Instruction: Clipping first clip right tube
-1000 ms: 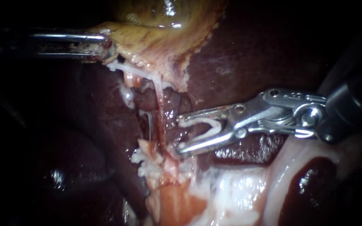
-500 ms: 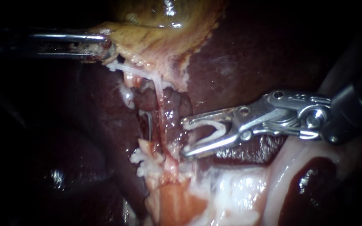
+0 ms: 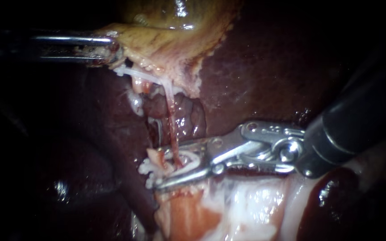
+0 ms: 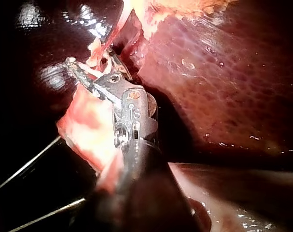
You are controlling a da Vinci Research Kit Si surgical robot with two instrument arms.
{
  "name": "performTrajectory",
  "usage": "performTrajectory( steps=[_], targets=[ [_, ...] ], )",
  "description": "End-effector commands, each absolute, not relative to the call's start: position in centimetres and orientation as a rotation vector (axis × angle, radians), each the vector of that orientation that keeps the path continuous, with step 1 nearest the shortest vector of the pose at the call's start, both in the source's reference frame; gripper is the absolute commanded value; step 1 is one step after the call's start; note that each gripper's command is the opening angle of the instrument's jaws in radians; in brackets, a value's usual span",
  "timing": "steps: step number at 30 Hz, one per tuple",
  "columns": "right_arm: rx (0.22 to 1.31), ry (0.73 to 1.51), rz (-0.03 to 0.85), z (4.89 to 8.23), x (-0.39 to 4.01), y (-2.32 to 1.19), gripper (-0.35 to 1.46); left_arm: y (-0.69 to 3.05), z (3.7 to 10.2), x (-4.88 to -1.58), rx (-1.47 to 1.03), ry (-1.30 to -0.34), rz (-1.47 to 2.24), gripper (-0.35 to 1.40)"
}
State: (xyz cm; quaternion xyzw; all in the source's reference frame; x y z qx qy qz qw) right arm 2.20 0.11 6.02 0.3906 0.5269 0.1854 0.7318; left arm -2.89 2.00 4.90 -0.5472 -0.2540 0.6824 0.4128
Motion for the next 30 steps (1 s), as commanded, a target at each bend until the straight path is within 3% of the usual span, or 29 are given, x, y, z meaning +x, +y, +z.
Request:
performTrajectory(
  steps=[1,21,30],
  targets=[
    [0.868,1.166,0.412,6.0,2.21,0.11,0.5,2.0,4.91,-2.9,-1.375,-0.638,1.716,-0.35],
    [1.037,1.267,0.4,5.38,2.13,-0.01,0.5,1.99,4.91,-2.89,-1.375,-0.638,1.716,-0.35],
    [1.047,1.27,0.406,5.38,2.14,0.04,0.46,2.0,4.91,-2.89,-1.375,-0.638,1.716,-0.35]
  ],
)
